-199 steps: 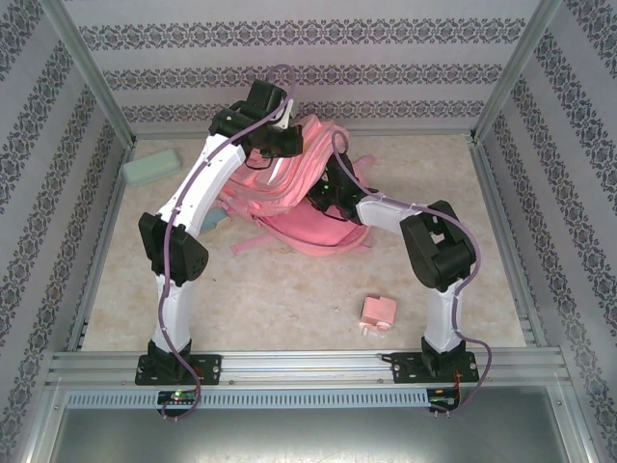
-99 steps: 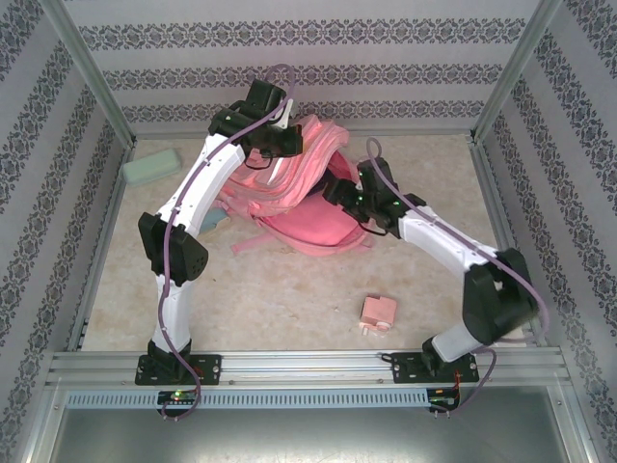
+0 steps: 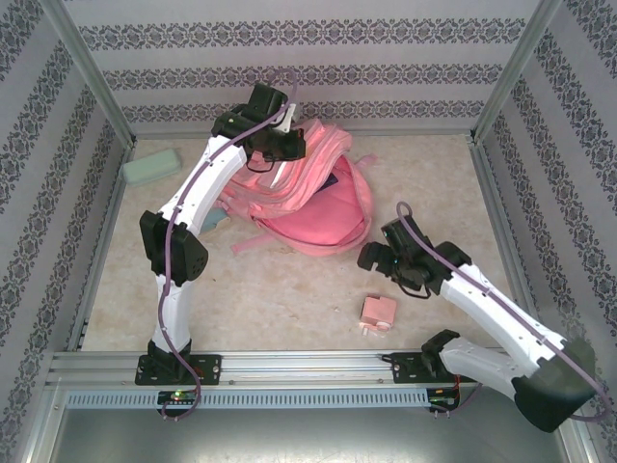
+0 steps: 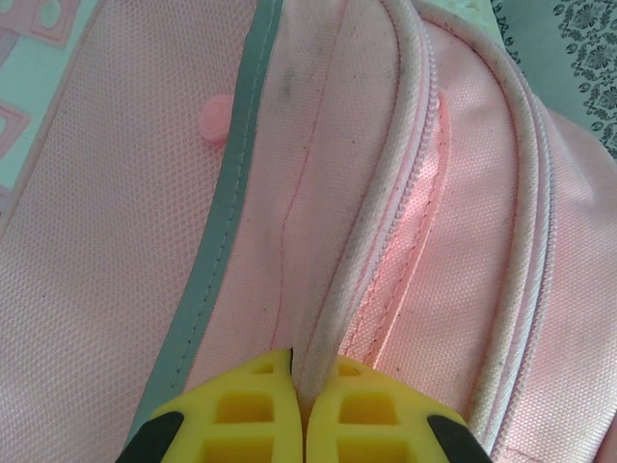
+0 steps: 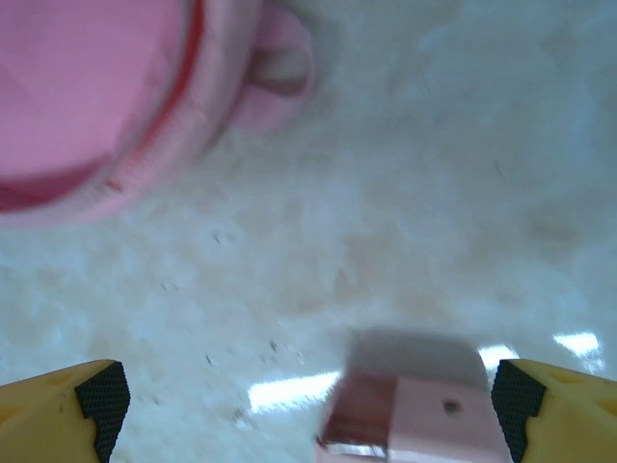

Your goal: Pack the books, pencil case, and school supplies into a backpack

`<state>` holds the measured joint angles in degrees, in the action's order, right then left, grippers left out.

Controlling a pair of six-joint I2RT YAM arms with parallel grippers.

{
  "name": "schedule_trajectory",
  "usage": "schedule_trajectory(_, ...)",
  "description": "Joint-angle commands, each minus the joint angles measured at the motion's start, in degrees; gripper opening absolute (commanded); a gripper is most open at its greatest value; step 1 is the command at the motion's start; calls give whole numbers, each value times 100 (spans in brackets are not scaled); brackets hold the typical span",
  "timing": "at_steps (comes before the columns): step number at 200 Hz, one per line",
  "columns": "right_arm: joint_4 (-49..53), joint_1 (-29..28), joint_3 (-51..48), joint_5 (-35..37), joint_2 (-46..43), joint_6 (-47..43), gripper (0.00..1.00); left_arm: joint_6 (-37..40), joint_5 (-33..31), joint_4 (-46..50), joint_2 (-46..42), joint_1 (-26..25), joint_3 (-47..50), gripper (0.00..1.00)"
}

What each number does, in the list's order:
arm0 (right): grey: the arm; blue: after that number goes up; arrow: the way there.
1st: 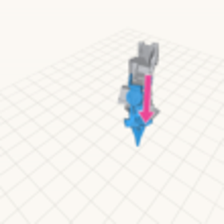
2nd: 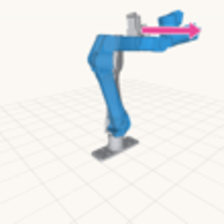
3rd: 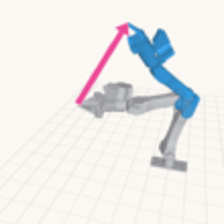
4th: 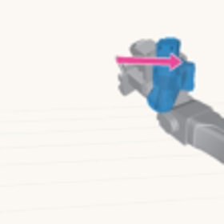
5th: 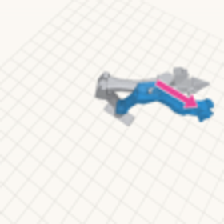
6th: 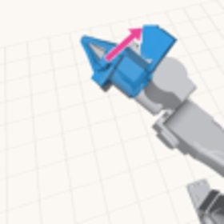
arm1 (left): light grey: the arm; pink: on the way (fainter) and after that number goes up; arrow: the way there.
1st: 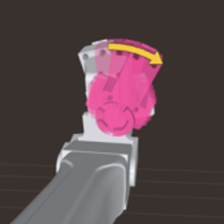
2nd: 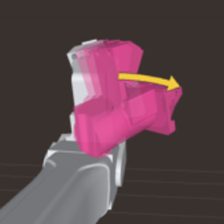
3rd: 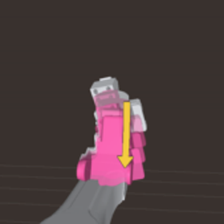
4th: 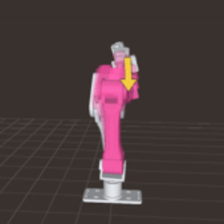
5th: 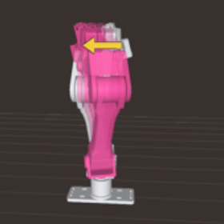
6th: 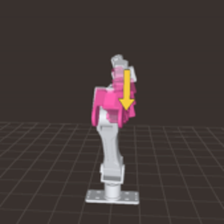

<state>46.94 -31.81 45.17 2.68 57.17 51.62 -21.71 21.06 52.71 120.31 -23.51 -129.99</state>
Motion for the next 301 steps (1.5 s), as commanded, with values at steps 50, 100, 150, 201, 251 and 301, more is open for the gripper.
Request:
schedule_trajectory(50, 851, -1457, -803, 638, -511, 1621, 98, -82, 217, -691, -587, 48, 314, 0)
schedule_trajectory(100, 404, -1723, -1226, 401, -214, 1861, 98, -90, 254, -683, -645, 44, 366, 0)
schedule_trajectory(150, -16, -1766, -1282, 378, 47, 1773, 98, -140, 285, -717, -702, 48, 455, 0)
schedule_trajectory(201, 91, -1861, -1056, 422, 450, 1738, 98, -158, 264, -724, -772, 47, 514, 0)
schedule_trajectory(251, 93, -1907, -1045, 465, 462, 1771, 98, -158, 258, -727, -788, 44, 538, 0)
schedule_trajectory(301, -64, -1866, -1122, 672, 113, 1759, 96, -177, 264, -763, -771, 47, 554, 0)
